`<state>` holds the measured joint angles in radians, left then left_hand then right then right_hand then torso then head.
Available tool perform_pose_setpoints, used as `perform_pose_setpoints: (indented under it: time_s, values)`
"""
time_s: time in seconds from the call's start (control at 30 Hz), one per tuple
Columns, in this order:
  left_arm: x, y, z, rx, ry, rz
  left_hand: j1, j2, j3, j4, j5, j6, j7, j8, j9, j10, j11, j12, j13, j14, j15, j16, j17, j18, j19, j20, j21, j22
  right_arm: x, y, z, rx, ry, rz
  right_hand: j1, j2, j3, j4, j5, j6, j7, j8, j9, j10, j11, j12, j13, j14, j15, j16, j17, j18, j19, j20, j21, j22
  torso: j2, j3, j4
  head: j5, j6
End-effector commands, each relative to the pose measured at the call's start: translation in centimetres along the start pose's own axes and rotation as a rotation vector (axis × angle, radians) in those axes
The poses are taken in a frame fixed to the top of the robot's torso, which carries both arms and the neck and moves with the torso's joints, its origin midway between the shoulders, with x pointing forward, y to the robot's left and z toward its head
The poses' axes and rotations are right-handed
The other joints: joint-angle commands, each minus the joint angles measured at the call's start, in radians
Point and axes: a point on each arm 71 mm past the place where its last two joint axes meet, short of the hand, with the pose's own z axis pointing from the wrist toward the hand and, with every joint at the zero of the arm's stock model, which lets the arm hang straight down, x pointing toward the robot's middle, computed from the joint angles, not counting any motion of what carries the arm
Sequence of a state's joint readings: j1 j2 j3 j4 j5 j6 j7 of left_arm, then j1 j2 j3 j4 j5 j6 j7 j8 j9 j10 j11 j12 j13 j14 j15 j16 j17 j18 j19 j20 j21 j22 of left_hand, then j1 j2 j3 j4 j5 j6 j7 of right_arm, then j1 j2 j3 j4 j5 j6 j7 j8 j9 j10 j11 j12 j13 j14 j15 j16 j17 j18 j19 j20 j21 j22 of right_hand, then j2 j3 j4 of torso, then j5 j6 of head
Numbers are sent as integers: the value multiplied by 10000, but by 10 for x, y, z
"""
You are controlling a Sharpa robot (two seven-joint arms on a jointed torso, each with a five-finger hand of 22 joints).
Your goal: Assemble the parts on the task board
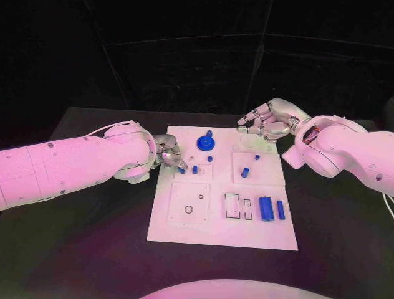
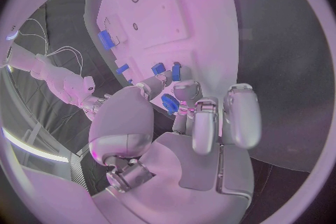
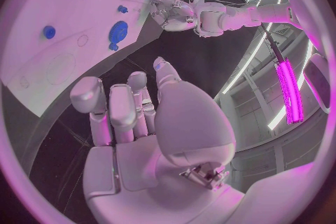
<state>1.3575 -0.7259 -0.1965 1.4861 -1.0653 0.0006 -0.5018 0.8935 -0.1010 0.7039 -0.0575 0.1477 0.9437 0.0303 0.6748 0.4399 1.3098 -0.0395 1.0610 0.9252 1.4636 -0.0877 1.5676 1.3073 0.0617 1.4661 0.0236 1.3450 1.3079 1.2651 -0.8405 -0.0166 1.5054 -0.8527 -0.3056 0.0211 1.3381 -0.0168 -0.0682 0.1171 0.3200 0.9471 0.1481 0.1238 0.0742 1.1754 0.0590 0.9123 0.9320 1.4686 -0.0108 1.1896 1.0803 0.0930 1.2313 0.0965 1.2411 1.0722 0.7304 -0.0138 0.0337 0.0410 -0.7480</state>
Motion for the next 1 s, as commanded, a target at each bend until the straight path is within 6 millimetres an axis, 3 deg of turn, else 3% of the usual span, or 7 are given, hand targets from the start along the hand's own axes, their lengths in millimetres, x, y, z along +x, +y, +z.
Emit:
perform_pose_setpoints:
  time_s: [0.03,0.37,1.0]
  values:
    - [2,-1,0,9,157,97,-129,-28,-42,44,-39,86,-15,70,-22,114,-7,60,48,1072,-78,32,2634,-35,199,-83,43,268,0,2,0,-87,28,-13,4,57,-45,-5,67,-74,-1,66,-9,-54,12,-22,-9,3,-43,-58,-8,198,-34,-2,-32,-8,-2,-5,3,-7,-3]
    - [3,-1,-3,55,129,62,-480,-282,-295,191,-47,233,-46,73,-128,211,-32,185,178,1072,-100,32,2634,-38,211,-105,51,293,0,2,1,-91,34,-14,4,57,-45,-5,67,-74,-1,66,-9,-54,12,-22,-9,3,-43,-58,-8,198,-34,-2,-32,-8,-6,-6,9,-17,-17]
    - [1,2,-5,40,-32,-35,-707,-214,-413,395,-35,324,-61,55,-223,267,-45,255,255,1072,-111,32,2634,-55,241,-117,111,370,0,1,1,-84,36,-16,-2,60,-54,2,74,-77,0,69,-9,-50,13,-10,-2,5,-43,-61,-7,198,-33,-1,-39,-13,2,0,-2,-26,-43]
